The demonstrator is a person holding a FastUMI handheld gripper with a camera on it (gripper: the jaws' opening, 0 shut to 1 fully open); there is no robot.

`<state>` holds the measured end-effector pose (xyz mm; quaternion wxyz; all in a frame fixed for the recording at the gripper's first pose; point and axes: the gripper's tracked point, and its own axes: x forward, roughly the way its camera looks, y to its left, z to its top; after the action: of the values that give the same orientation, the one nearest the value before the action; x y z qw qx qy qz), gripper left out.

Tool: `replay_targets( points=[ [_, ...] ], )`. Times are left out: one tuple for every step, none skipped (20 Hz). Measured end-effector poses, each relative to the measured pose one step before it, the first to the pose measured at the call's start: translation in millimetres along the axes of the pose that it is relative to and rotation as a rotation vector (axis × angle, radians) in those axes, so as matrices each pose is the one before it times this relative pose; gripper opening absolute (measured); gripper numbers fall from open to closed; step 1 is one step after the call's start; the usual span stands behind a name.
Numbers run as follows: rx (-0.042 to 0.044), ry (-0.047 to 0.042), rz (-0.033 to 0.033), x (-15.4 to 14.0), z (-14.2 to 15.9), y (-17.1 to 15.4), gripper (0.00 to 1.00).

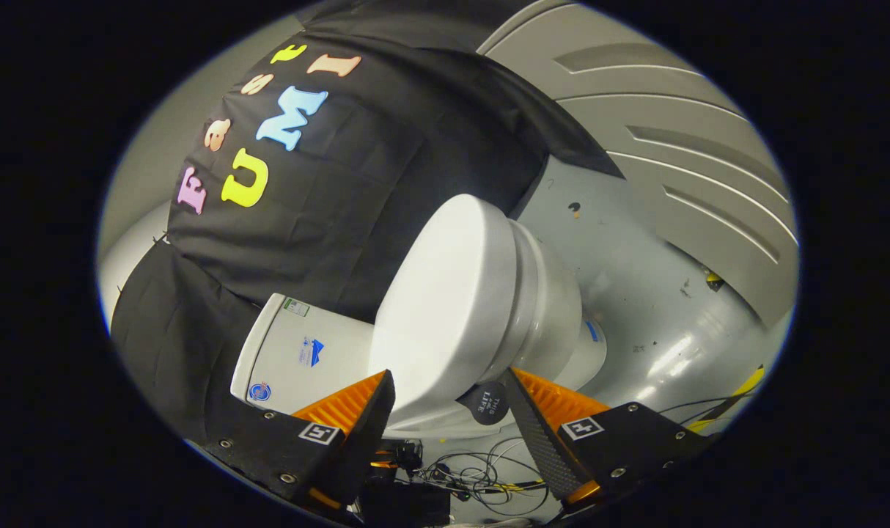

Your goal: Open the toilet lid.

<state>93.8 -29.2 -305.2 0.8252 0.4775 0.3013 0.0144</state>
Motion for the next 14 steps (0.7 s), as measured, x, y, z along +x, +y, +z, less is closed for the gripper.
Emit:
replay_targets(
  points=[
    [0.01751, 0.00903, -0.00376, 3.52, -2.27, -1.88, 0.94],
    [0.01883, 0.00827, 0.0021, 3.17, -0.56, -1.91, 0.94],
    [0.02148, 0.009, -0.00364, 2.28, -2.75, -1.93, 0.94],
    [0.02329, -0.00011, -0.00748, 3.59, -0.71, -2.66, 0.93],
    [0.02498, -0.00235, -0.00658, 3.55, 1.09, -2.84, 0.91],
    [0.02647, 0.00365, -0.00134, 2.61, -2.47, -2.54, 0.87],
    [0.02798, 0.0127, 0.00186, 2.43, -3.6, -2.11, 0.8],
    [0.02639, 0.01907, 0.00338, 2.62, -6.95, -1.96, 0.79],
    [0.02298, 0.02358, 0.01125, 1.91, -7.01, -0.63, 0.75],
    [0.01672, 0.01986, 0.00791, 1.46, -7.8, -0.87, 0.71],
    [0.01348, 0.01174, 0.00193, 2.37, -5.66, -3.45, 0.65],
    [0.01299, -0.0019, 0.00848, 0.57, -1.13, -0.75, 0.6],
    [0.00943, -0.00492, -0.00643, 1.79, 0.15, -3.0, 0.53],
    [0.00947, -0.00217, -0.00122, 1.33, -1.52, -0.92, 0.47]
  ],
)
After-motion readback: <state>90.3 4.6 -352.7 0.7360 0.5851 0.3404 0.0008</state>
